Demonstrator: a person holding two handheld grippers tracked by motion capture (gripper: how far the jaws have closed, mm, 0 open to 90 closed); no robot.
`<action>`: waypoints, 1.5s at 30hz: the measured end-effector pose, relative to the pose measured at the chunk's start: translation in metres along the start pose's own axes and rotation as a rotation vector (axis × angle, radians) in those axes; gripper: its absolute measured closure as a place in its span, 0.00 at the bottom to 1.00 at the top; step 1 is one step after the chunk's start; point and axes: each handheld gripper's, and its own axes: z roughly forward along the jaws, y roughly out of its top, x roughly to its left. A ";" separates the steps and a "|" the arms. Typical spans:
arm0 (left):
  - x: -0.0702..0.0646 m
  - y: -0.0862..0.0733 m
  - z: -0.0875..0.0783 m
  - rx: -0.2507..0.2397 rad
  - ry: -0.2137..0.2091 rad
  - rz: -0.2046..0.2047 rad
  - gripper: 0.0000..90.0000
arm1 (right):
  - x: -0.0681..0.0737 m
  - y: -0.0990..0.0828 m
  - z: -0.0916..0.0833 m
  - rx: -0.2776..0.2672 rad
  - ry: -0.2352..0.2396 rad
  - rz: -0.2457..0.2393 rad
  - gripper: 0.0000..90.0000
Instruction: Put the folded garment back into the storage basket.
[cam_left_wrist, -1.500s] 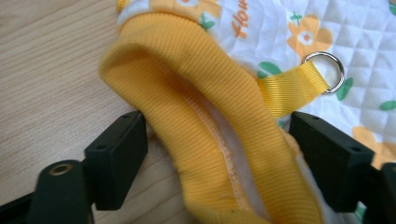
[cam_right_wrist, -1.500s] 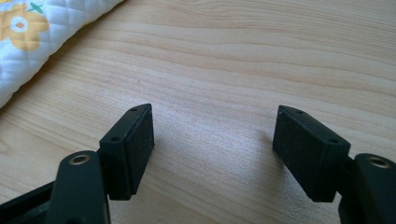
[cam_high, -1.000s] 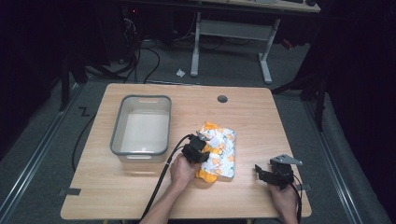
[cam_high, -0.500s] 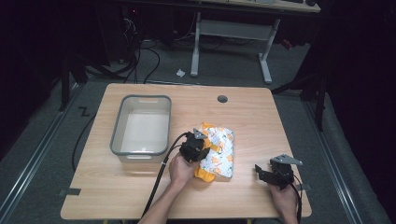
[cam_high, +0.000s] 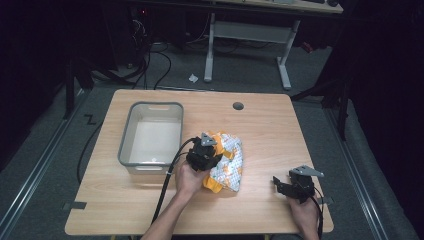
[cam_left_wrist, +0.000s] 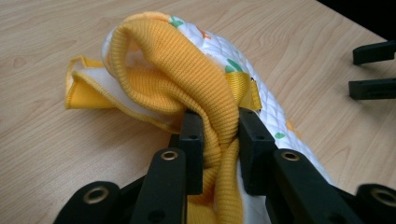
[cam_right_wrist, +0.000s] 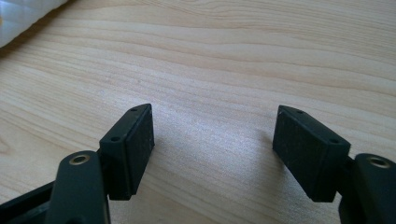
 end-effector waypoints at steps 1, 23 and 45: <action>0.001 0.001 -0.004 -0.009 -0.008 -0.005 0.83 | 0.000 0.000 0.000 0.000 0.000 0.000 0.33; 0.015 0.010 -0.043 -0.086 -0.033 -0.030 0.83 | 0.000 0.000 0.000 0.000 0.000 0.000 0.33; 0.031 0.021 -0.078 -0.155 -0.040 -0.056 0.83 | 0.000 0.000 0.000 0.000 0.000 0.001 0.33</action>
